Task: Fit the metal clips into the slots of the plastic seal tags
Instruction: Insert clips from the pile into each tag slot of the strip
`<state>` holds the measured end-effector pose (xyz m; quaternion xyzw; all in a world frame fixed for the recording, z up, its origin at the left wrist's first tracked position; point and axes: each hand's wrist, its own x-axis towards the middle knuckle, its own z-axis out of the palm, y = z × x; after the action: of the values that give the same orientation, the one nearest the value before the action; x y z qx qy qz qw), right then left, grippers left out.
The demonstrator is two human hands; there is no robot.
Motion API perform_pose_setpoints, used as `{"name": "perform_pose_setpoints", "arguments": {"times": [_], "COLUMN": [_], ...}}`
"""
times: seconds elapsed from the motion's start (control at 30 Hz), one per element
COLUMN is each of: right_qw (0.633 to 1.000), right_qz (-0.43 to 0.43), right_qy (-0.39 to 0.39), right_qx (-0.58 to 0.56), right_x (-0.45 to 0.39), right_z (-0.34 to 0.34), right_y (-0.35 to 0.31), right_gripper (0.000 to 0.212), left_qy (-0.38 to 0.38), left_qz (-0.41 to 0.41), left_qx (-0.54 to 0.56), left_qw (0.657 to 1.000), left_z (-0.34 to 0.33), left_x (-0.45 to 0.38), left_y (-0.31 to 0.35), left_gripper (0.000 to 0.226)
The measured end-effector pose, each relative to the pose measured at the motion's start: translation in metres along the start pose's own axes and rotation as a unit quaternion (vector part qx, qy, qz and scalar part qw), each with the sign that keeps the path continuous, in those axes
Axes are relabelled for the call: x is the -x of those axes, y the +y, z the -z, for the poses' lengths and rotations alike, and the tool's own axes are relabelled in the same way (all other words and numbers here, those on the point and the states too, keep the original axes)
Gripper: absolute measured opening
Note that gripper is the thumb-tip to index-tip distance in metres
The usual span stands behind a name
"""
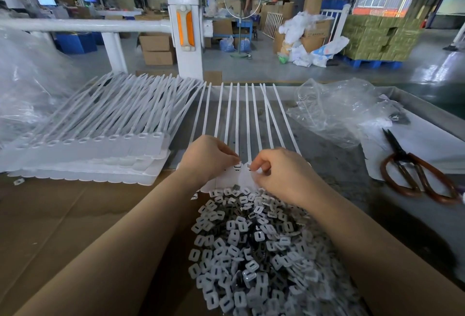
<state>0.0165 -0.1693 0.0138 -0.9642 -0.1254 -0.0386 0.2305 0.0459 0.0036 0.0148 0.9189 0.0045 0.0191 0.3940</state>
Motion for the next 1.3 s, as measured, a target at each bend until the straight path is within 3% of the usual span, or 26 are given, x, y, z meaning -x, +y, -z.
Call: {"name": "perform_pose_setpoints", "arguments": {"times": [0.43, 0.63, 0.83, 0.93, 1.3], "right_qw": [1.000, 1.000, 1.000, 1.000, 1.000], "right_qz": [0.001, 0.004, 0.005, 0.006, 0.004], "right_qy": [0.003, 0.002, 0.000, 0.000, 0.004], "right_qx": [0.003, -0.004, -0.002, -0.003, 0.003], "right_x": [-0.003, -0.002, -0.001, -0.001, 0.000], "right_z": [-0.004, -0.003, -0.002, -0.002, -0.002], "right_y": [0.003, 0.002, 0.001, 0.001, 0.001], "right_gripper": [0.019, 0.019, 0.019, 0.020, 0.020], "left_qy": [-0.011, -0.009, 0.021, 0.022, -0.020], "left_qz": [0.038, -0.054, -0.179, -0.223, -0.129], "left_qx": [0.022, -0.069, -0.196, -0.209, -0.109], "left_qw": [0.999, 0.996, 0.964, 0.952, 0.985], "left_z": [-0.002, 0.003, 0.008, 0.008, -0.001], "left_x": [-0.004, -0.002, 0.000, -0.001, -0.004], "left_y": [-0.006, -0.005, -0.005, -0.011, -0.012], "left_gripper": [0.008, 0.009, 0.008, 0.009, 0.008]}}
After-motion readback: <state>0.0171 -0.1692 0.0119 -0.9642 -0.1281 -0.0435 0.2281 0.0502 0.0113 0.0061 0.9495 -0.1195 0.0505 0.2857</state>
